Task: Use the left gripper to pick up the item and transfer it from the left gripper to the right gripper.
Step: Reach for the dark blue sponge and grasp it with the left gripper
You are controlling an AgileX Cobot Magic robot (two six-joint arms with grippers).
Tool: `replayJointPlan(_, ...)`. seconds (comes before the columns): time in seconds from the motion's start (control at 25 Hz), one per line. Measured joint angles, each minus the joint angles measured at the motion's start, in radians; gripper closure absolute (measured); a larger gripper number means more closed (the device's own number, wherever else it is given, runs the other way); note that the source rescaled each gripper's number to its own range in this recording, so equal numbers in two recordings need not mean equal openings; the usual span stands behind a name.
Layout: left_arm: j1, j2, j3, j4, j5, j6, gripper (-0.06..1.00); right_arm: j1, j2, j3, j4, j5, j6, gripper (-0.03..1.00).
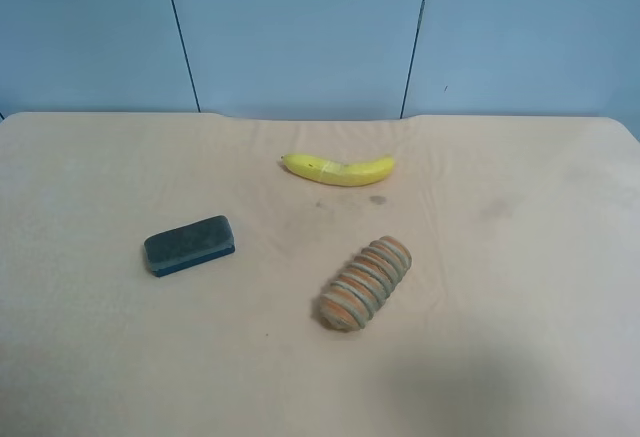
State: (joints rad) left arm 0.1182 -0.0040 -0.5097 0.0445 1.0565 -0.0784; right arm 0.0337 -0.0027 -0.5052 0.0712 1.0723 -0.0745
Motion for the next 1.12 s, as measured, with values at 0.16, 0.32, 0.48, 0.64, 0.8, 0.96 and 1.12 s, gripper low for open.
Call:
replayJointPlan(0.16,0.000,0.000,0.000,0.000,0.000,0.000,-0.06,0.000,0.000,0.000,0.000,0.000,0.000,-0.03)
replayJointPlan(0.32,0.000,0.000,0.000,0.000,0.000,0.000,-0.06,0.000,0.000,0.000,0.000,0.000,0.000,-0.03)
replayJointPlan(0.48,0.000,0.028,-0.001,-0.013,0.003,0.022,-0.06,0.000,0.000,0.000,0.000,0.000,0.000,-0.03)
replayJointPlan(0.64,0.000,0.179,-0.074,-0.059,0.017,0.139,-0.06,0.000,0.000,0.000,0.000,0.000,0.000,-0.03)
replayJointPlan(0.8,-0.016,0.395,-0.199,-0.105,0.017,0.307,-0.06,0.000,0.000,0.000,0.000,0.000,0.000,-0.03)
replayJointPlan(0.96,-0.148,0.601,-0.286,-0.110,0.021,0.408,-0.06,0.000,0.000,0.000,0.000,0.000,0.000,-0.03)
replayJointPlan(1.12,-0.343,0.796,-0.322,-0.008,0.024,0.429,-0.06,0.000,0.000,0.000,0.000,0.000,0.000,-0.03)
